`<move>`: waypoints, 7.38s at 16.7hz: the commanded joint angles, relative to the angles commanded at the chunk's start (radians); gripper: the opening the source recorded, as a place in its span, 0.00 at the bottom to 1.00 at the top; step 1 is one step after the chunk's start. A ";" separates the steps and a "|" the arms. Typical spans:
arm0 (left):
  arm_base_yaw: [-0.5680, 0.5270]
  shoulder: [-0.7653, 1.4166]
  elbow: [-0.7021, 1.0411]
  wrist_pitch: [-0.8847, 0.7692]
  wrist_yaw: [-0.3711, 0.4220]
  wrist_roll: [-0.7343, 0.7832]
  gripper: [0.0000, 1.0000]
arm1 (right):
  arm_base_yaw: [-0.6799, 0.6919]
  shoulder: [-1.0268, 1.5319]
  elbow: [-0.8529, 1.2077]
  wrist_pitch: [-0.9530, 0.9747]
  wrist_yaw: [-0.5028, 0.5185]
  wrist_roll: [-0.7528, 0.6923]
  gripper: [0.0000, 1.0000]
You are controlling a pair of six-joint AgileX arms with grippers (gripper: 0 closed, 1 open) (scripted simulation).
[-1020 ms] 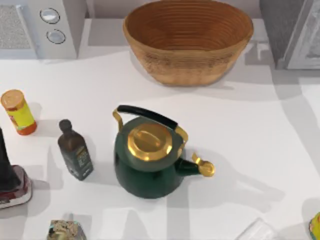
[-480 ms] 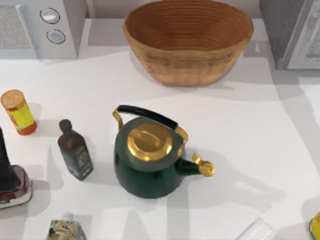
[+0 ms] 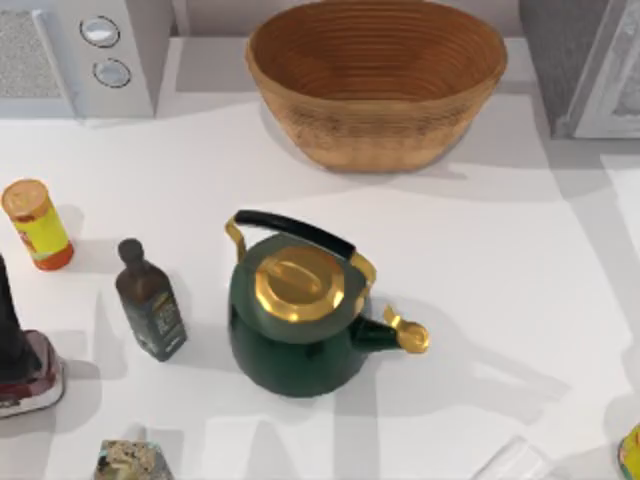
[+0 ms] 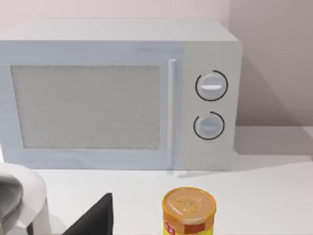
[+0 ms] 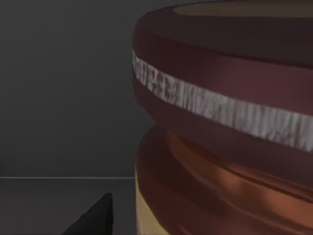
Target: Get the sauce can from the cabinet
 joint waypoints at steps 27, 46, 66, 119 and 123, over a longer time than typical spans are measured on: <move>0.000 0.000 0.000 0.000 0.000 0.000 1.00 | 0.039 -0.053 0.025 -0.073 0.031 0.000 0.00; 0.000 0.000 0.000 0.000 0.000 0.000 1.00 | 0.170 -0.445 -0.047 -0.396 0.171 -0.001 0.00; 0.000 0.000 0.000 0.000 0.000 0.000 1.00 | -0.112 -1.502 -1.851 0.320 -0.138 -0.014 0.00; 0.000 0.000 0.000 0.000 0.000 0.000 1.00 | -0.178 0.674 -1.466 2.145 -0.941 0.003 0.00; 0.000 0.000 0.000 0.000 0.000 0.000 1.00 | -0.178 0.674 -1.466 2.145 -0.941 0.003 0.08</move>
